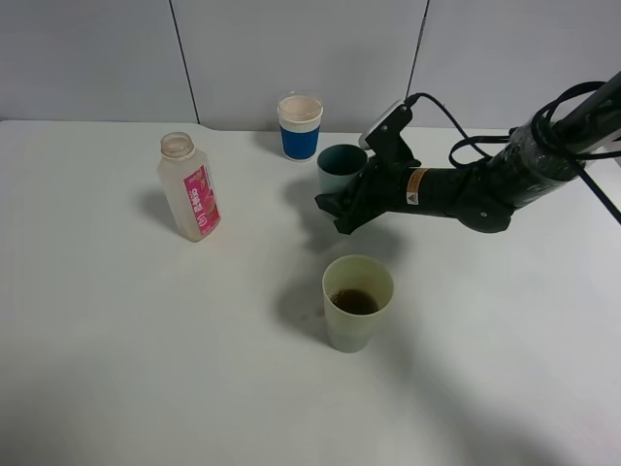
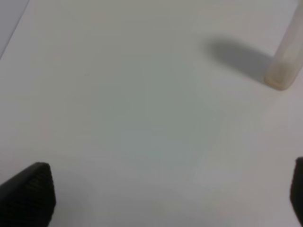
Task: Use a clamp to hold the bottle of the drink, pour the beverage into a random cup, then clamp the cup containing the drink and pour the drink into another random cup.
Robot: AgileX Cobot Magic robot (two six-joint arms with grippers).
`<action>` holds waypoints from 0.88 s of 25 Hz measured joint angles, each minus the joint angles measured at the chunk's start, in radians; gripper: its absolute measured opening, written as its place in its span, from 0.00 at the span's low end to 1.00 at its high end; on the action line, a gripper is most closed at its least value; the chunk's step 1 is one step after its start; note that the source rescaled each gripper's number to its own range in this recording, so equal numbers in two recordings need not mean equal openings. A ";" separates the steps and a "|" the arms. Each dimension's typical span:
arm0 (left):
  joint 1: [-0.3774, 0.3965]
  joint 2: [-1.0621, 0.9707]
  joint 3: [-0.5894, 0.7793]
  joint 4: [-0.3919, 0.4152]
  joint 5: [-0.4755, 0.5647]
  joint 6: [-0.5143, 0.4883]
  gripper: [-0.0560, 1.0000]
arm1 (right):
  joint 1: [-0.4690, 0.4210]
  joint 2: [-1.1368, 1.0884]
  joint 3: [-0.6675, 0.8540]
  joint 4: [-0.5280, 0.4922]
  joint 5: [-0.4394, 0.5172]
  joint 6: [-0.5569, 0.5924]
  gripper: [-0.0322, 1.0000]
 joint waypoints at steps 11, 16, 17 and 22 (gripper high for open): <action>0.000 0.000 0.000 0.000 0.000 0.000 1.00 | 0.000 -0.003 0.000 0.000 -0.026 0.040 0.56; 0.000 0.000 0.000 0.000 0.000 0.000 1.00 | 0.000 -0.064 0.001 -0.001 -0.002 0.131 0.56; 0.000 0.000 0.000 0.000 0.000 0.000 1.00 | 0.000 -0.088 0.001 -0.001 0.017 0.145 0.56; 0.000 0.000 0.000 0.000 0.000 0.000 1.00 | 0.000 -0.238 0.003 -0.025 0.202 0.231 0.56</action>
